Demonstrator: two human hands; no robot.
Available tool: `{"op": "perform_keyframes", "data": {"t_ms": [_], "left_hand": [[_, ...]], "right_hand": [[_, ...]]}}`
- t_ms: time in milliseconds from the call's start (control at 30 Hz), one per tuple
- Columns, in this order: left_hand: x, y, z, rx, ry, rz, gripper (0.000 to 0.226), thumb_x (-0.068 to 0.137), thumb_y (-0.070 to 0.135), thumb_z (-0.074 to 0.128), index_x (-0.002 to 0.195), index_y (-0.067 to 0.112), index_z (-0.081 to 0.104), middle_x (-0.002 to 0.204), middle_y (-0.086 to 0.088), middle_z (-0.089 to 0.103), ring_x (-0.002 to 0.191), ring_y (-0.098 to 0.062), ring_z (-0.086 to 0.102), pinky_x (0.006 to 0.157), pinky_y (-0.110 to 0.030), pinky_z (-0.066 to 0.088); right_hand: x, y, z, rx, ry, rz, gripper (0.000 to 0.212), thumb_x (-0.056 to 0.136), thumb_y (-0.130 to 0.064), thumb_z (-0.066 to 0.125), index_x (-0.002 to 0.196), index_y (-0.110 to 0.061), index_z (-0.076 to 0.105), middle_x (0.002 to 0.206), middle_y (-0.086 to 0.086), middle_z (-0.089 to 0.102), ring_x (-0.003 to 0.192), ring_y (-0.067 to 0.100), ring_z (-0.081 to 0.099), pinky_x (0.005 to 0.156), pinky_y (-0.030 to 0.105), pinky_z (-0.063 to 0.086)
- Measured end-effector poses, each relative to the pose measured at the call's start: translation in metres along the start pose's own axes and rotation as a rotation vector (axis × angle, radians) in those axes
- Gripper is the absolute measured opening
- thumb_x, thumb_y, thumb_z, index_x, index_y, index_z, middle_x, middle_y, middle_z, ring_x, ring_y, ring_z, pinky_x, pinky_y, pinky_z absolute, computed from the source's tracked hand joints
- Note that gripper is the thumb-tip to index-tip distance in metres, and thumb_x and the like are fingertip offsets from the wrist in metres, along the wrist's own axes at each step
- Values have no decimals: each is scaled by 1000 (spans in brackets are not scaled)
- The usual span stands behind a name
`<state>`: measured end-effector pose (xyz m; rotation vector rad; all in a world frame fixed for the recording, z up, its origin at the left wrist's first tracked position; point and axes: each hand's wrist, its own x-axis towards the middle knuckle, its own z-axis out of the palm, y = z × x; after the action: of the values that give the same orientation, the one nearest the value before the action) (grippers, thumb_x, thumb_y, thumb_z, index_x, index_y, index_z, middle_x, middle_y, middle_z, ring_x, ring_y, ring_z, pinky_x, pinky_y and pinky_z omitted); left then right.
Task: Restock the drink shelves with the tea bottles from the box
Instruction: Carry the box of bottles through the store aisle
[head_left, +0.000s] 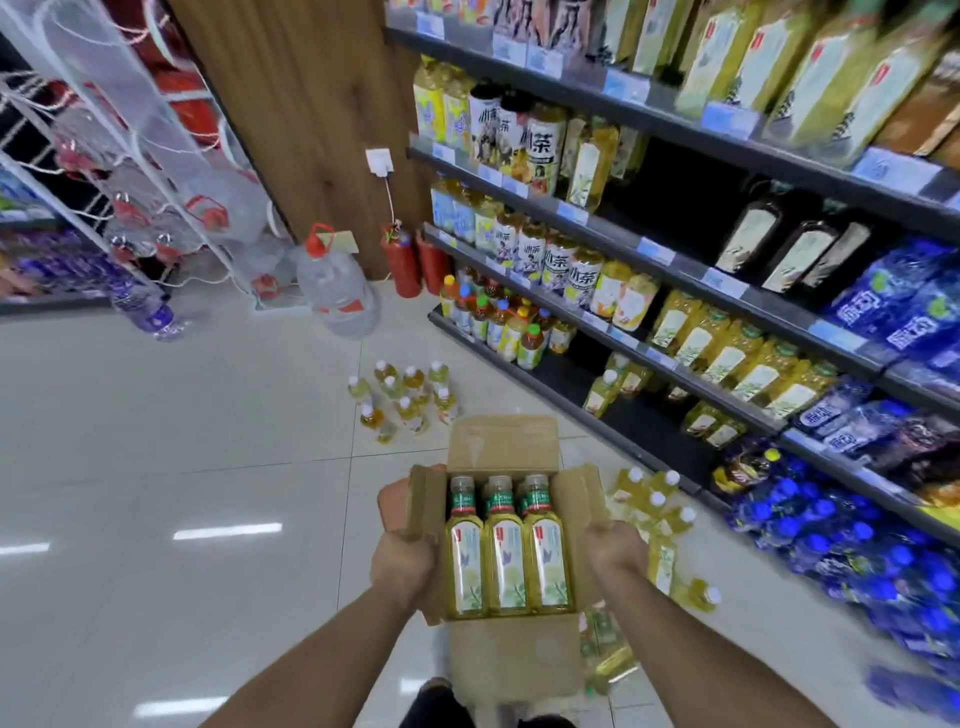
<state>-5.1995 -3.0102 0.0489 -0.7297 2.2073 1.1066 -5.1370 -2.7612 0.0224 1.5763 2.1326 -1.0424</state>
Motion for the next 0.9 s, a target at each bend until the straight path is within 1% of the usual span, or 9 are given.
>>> {"op": "perform_keyframes", "data": {"t_ms": [67, 133, 167, 233, 300, 467, 633, 733, 900], "left_hand": [[23, 38, -5, 6, -25, 13, 12, 92, 29, 63, 92, 18, 63, 89, -7, 70, 79, -27, 68, 73, -37, 61], [54, 68, -5, 7, -38, 47, 5, 92, 24, 64, 89, 21, 64, 80, 0, 67, 71, -19, 65, 60, -27, 56], [72, 80, -6, 27, -41, 60, 8, 89, 27, 65, 92, 20, 70, 77, 4, 68, 70, -17, 65, 61, -26, 57], [110, 104, -1, 117, -71, 49, 35, 79, 44, 62, 102, 20, 74, 78, 8, 70, 77, -20, 69, 77, -34, 61], [138, 121, 1, 185, -110, 40, 35, 75, 49, 59, 97, 24, 70, 75, 9, 68, 78, -22, 70, 82, -37, 60], [156, 201, 6, 166, -147, 109, 9, 91, 28, 60, 97, 20, 59, 75, 4, 59, 68, -17, 59, 55, -27, 46], [185, 258, 19, 218, -150, 197, 8, 88, 26, 61, 83, 21, 62, 92, -5, 70, 85, -27, 66, 83, -39, 58], [200, 287, 33, 259, -161, 238, 10, 89, 28, 62, 85, 19, 59, 90, -5, 66, 84, -27, 63, 78, -33, 54], [232, 322, 66, 265, -155, 235, 11, 90, 28, 65, 89, 17, 63, 87, -5, 63, 80, -25, 61, 72, -30, 51]], "right_hand": [[18, -28, 5, 19, 17, 35, 32, 93, -28, 55, 109, -5, 70, 114, 19, 69, 107, 37, 63, 87, 36, 52], [34, -56, 8, 29, 53, 56, 33, 95, -28, 52, 107, -3, 70, 113, 19, 69, 106, 37, 64, 87, 35, 51], [40, -69, 9, 46, 67, 76, 34, 95, -28, 52, 105, -2, 71, 112, 20, 69, 105, 37, 64, 87, 35, 51], [58, -91, 11, 55, 92, 94, 35, 95, -30, 52, 105, -2, 71, 112, 20, 69, 105, 37, 63, 89, 35, 51], [72, -114, 8, 42, 118, 133, 37, 95, -31, 53, 109, -2, 70, 115, 20, 68, 109, 37, 62, 88, 36, 48], [100, -164, -5, 40, 129, 143, 35, 99, -27, 47, 113, -3, 68, 117, 17, 67, 112, 35, 61, 88, 34, 46], [125, -197, -20, 120, 146, 159, 30, 95, -23, 49, 105, -3, 70, 110, 16, 69, 105, 35, 63, 78, 32, 45], [149, -209, -27, 194, 131, 187, 31, 90, -25, 49, 101, -6, 71, 103, 15, 71, 95, 34, 66, 74, 31, 49], [193, -229, -28, 215, 121, 221, 34, 94, -29, 49, 109, -7, 71, 109, 14, 70, 100, 32, 65, 80, 32, 51]]}}
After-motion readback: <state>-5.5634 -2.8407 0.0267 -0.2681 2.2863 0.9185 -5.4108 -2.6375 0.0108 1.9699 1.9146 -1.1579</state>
